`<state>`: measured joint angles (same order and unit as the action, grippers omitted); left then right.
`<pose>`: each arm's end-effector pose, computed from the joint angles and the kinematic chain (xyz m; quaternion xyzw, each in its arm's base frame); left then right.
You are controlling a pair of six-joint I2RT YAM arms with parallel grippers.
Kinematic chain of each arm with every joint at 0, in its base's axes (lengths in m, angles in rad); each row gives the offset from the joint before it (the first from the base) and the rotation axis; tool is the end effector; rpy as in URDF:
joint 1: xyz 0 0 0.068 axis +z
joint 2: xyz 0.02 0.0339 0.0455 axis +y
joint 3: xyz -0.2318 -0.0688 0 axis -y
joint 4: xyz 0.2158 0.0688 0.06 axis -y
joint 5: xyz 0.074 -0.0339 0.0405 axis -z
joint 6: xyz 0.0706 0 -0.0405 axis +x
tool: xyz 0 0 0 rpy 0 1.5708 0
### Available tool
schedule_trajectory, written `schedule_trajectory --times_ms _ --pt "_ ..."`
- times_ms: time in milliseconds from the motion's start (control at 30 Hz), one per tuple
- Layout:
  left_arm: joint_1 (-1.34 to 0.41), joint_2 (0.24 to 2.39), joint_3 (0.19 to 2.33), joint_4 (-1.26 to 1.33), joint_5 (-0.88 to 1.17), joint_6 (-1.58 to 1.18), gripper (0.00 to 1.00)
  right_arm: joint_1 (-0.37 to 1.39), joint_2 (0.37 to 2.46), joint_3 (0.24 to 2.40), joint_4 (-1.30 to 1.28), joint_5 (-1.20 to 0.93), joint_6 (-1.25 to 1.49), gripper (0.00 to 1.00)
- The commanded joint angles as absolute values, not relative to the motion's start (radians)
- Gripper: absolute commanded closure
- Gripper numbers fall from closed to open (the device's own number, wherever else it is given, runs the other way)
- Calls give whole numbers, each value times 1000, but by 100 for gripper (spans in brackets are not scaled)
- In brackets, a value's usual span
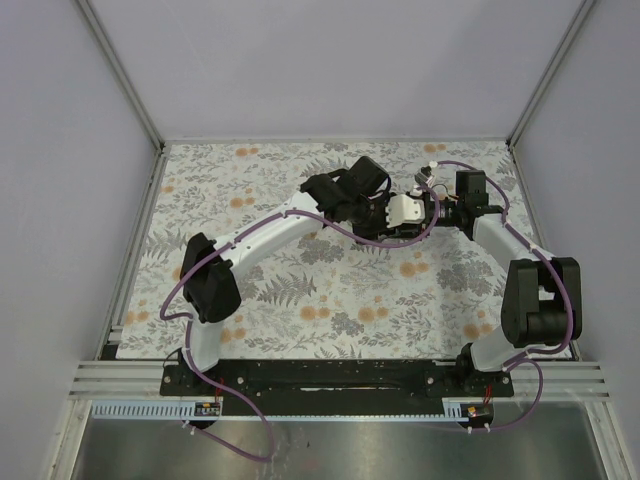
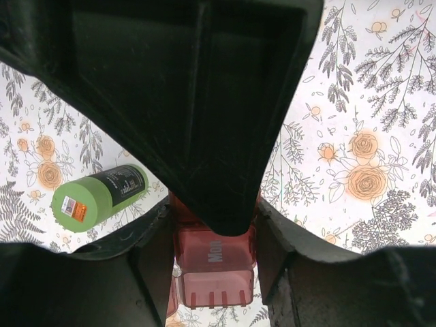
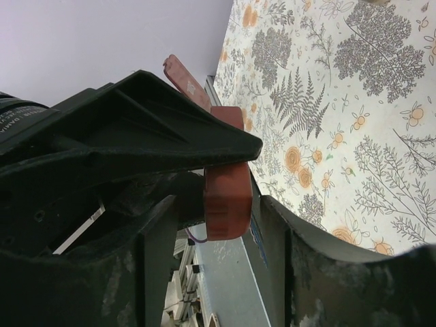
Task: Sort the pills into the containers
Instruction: Place the pill container at the center of the board.
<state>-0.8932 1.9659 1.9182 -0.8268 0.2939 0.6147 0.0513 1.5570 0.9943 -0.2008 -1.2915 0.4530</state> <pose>0.2464 -0.3388 0.2685 0.6729 0.6437 -0.1831 0.3151 0.2950 0.0831 0.2163 -0.0851 0.7669 0.6142 0.1657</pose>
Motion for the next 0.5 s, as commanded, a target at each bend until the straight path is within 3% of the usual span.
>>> schedule_trajectory --times_ms 0,467 --pt "-891 1953 1913 -815 281 634 100 45 1526 1009 -209 -1282 433 37" --pt "-856 1953 1761 -761 308 638 100 -107 1578 1161 -650 -1039 69 30"
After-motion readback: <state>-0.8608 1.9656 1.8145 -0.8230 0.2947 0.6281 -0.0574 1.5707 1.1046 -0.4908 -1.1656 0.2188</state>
